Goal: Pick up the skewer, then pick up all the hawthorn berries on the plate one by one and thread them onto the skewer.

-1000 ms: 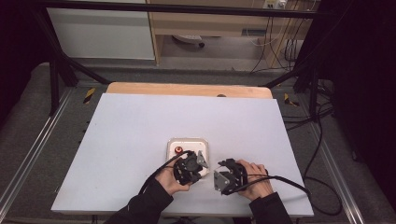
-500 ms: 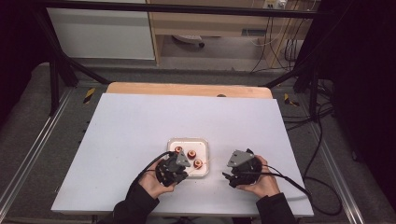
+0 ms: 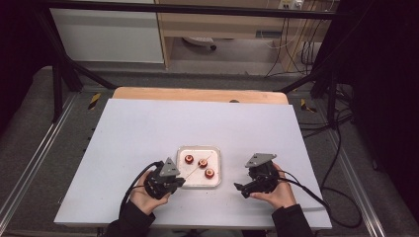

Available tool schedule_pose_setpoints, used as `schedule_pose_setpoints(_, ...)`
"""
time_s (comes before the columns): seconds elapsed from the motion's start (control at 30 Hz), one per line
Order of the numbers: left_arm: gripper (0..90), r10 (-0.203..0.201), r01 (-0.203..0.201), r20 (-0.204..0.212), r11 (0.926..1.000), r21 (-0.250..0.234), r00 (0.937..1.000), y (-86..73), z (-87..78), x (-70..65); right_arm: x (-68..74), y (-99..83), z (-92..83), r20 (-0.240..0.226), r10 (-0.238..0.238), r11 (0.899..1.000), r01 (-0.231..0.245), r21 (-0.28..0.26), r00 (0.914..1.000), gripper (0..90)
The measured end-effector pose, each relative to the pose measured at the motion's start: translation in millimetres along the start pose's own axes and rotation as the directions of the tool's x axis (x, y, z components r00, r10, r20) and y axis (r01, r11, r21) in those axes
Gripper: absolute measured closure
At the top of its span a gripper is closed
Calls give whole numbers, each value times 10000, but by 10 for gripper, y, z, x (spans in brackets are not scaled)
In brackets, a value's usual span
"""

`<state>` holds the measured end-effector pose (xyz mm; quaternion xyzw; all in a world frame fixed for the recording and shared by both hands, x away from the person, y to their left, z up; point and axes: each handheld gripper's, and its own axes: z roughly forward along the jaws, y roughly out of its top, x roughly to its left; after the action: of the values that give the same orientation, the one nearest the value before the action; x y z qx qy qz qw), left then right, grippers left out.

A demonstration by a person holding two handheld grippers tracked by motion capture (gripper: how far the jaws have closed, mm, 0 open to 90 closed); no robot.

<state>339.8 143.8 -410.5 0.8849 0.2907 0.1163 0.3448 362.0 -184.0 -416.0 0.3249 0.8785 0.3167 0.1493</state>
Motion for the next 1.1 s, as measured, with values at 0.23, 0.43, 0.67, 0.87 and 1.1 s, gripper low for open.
schedule_pose_setpoints(0.23, 884, -414, 410, -66, 9981, -468, 9991, -166, -66, 72, 9, 96, 1, -74, 596, 9982, -595, 94, 9982, 35)
schedule_pose_setpoints(0.43, 884, -837, 833, -49, 9950, -554, 9965, -277, -121, 87, 49, 232, 34, -393, 966, 9953, -967, 5, 9945, 34)
schedule_pose_setpoints(0.67, 884, -755, 733, -192, 9925, -975, 9970, -337, -149, 149, 92, 355, 105, -485, 1122, 9935, -1111, 258, 9925, 34)
schedule_pose_setpoints(0.87, 883, -804, 778, -220, 9918, -1010, 9965, -378, -159, 167, 131, 457, 159, -701, 1360, 9907, -1348, 209, 9882, 34)
schedule_pose_setpoints(1.1, 883, -867, 835, -263, 9909, -1055, 9959, -405, -170, 188, 168, 595, 218, -840, 1555, 9876, -1531, 345, 9843, 38)
